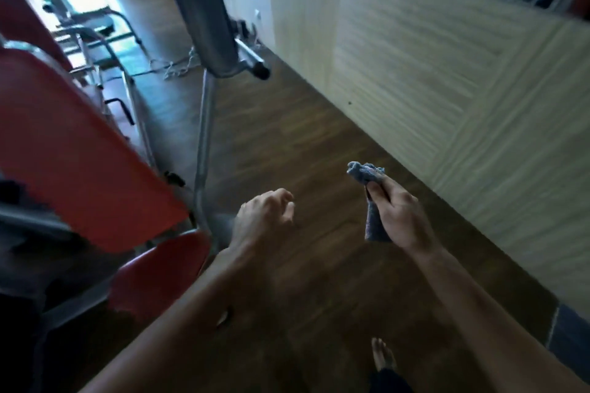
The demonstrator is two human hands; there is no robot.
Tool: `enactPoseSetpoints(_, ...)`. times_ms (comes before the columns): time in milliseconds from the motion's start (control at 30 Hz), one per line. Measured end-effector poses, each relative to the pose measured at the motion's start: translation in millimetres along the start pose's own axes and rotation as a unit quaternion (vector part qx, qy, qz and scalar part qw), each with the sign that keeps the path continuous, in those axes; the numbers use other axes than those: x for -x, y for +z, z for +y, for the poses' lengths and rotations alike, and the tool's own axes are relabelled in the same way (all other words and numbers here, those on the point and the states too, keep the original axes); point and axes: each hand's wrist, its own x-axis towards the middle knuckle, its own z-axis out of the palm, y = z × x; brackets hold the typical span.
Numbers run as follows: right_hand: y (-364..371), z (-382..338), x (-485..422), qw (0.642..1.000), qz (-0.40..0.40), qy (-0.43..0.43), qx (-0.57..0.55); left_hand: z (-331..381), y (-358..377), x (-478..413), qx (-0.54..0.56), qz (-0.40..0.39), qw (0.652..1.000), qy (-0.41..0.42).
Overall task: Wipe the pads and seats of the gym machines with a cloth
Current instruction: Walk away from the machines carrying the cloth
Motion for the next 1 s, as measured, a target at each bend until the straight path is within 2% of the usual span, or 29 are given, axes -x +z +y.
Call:
enactPoseSetpoints(233,-118,70,-41,0.994,0.079,0.068,0.023,138,55,-86,0.011,-0.036,0.997,0.064)
enactPoseSetpoints(400,-200,125,-93,0.992,0.082,0.096,0.023,235,104,-157,0.031,-0.051,0.995,0.077)
enactPoseSetpoints(567,-264,160,-163,0.993,0.073,0.090,0.033,303,135,-227,0.043,-0.056,0.995,0.072)
enactPoseSetpoints(767,-286,186,-279,0.995,0.058,0.066,0.049,333,154,-329,0.051,-0.050,0.996,0.052)
enactPoseSetpoints(1000,-262,200,-458,0.997,0.015,0.060,0.054,317,149,-493,0.079,-0.039,0.996,0.009)
